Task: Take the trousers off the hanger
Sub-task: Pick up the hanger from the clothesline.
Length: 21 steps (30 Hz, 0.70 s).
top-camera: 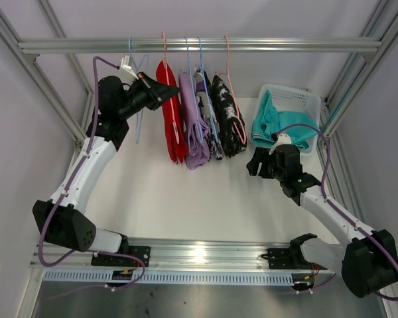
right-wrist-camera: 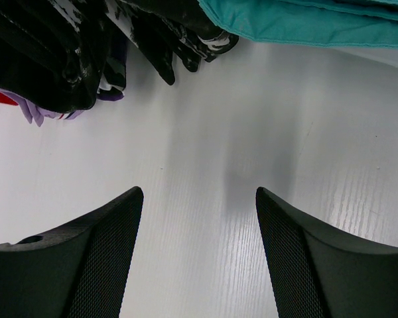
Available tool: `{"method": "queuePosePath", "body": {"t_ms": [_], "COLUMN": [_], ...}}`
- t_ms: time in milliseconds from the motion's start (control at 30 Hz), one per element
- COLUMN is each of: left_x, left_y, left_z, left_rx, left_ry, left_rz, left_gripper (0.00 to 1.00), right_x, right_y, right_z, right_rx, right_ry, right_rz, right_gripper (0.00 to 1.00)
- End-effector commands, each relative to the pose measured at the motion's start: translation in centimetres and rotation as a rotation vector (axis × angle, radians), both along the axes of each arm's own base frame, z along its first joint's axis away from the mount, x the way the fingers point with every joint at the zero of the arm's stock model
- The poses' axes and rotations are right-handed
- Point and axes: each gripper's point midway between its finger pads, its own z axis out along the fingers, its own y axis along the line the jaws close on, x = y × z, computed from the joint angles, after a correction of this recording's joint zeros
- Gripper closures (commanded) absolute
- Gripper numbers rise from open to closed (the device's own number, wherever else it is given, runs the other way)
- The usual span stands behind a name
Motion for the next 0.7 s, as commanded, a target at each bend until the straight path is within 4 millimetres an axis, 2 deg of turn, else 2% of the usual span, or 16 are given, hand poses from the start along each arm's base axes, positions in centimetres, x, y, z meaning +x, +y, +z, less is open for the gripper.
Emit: {"method": "queuePosePath", "body": {"t_ms": [0, 233, 667], "left_x": [-4.5, -5.1, -6.6], "left_y": [0.8, 1.1, 1.8], "left_z": [11.4, 12.2, 12.0], "left_rx": [-0.063, -0.061, 0.004], "left_ry": [-0.338, -0.359, -0.389], "left_rz": [-0.009, 0.0, 0.022], "left_gripper": [1.0, 1.0, 1.0], "right_x": [0.6, 0.5, 0.5], "right_y": [0.3, 0.4, 0.5], "right_z": [0.6, 0.7, 0.8], "right_rx": [0.015, 0.017, 0.022], "right_ry": [-0.033, -0.032, -0.034], "right_rz": [0.008, 0.01, 0.017], "right_gripper": [0.27, 0.27, 0.26]}}
